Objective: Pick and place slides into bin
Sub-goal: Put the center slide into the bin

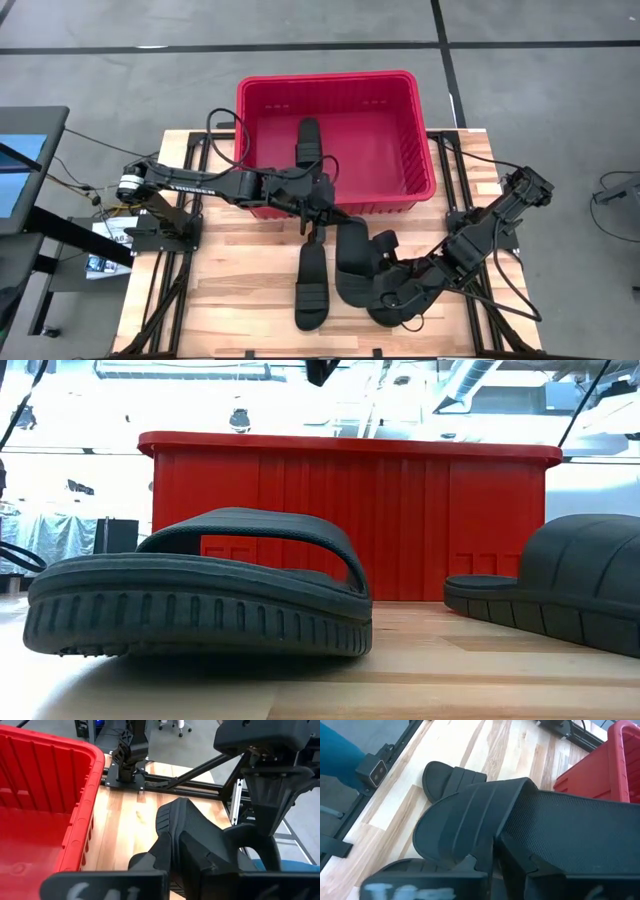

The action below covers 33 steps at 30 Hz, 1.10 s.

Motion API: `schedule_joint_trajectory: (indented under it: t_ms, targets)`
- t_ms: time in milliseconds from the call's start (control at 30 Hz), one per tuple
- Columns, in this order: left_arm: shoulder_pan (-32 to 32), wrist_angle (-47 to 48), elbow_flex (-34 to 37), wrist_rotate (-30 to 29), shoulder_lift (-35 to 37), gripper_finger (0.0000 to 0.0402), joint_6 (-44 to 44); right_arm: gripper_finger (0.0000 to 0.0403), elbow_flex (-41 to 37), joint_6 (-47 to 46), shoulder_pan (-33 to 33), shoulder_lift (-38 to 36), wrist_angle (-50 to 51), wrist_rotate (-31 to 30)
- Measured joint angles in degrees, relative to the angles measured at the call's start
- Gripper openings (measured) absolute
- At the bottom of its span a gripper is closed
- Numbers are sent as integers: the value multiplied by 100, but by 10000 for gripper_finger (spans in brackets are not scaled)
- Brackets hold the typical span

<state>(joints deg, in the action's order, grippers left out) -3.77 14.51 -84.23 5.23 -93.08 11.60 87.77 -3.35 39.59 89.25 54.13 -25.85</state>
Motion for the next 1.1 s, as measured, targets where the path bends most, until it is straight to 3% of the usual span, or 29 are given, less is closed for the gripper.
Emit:
schedule_joint_trajectory:
  t_ms: [367,567,767,1100]
  targets:
    - [-2,136,2,11,0,0,-20,117,0,-278,0,0,60,0]
    - [8,290,2,1,32,0,-53,159,0,-839,-35,0,752,-177]
    - [101,1346,-469,-467,100,0,-393,160,0,-1669,-33,0,1738,-316]
    - [128,3332,-2365,-1657,138,0,-1104,130,0,-2628,10,0,2516,-434]
